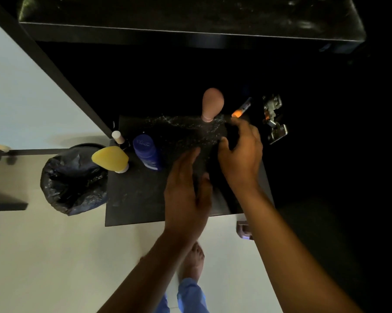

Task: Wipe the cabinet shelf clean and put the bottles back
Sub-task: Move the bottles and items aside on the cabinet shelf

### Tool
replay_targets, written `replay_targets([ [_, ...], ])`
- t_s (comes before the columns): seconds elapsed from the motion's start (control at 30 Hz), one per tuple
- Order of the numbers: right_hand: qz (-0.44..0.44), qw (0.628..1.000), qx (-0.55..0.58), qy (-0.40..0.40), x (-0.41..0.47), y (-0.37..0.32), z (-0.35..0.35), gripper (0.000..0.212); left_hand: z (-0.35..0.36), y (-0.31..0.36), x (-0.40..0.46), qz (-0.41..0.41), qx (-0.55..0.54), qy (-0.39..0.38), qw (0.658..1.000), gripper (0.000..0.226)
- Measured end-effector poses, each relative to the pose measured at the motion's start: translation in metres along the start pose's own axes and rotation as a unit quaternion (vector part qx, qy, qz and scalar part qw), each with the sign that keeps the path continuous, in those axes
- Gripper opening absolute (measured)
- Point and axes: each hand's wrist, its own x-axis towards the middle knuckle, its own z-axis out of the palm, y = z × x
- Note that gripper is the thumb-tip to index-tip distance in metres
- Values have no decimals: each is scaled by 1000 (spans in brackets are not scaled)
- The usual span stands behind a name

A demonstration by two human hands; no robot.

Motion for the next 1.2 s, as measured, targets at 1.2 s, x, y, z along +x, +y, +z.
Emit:
replay_targets([
  [1.2,99,994,-9,34,-15,-5,-19,34,54,-12,86,-26,-25,70,997,45],
])
